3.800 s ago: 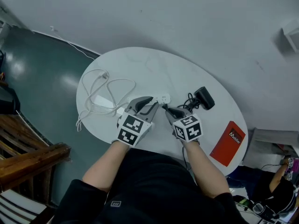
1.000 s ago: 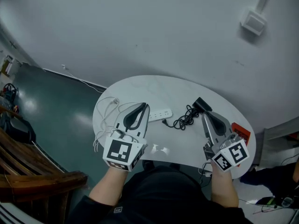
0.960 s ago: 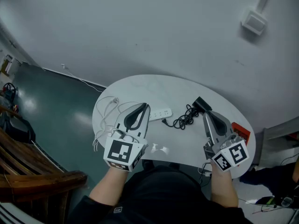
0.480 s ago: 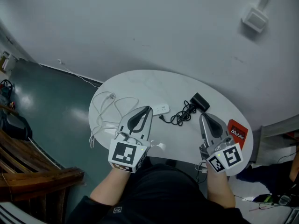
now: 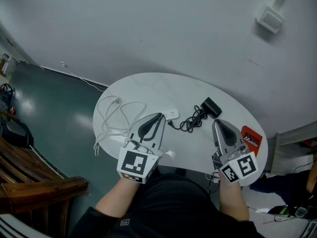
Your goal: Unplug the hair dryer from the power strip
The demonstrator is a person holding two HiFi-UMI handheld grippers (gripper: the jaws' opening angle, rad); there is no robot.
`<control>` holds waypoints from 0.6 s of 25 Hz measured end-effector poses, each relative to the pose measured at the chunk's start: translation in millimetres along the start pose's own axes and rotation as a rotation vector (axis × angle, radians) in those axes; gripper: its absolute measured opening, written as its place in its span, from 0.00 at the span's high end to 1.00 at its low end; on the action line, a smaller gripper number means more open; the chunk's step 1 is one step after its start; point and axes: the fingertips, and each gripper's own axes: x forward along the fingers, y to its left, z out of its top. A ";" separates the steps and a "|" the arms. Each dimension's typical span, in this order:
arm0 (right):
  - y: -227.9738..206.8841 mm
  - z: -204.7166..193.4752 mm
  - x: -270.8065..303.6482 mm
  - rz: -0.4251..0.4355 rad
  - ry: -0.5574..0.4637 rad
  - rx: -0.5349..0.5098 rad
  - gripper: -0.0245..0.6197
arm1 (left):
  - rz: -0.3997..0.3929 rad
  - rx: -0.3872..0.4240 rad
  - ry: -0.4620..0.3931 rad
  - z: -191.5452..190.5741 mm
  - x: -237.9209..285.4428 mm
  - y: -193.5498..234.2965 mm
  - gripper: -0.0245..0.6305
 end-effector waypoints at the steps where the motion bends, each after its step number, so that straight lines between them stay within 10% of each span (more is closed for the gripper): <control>1: -0.5 0.2 -0.1 0.001 0.000 0.000 0.91 | 0.005 -0.001 0.000 0.1 -0.3 1.8 0.92; 15: -5.1 4.6 -0.4 0.002 -0.010 -0.001 0.91 | 0.055 -0.005 -0.007 3.1 -4.4 19.5 0.92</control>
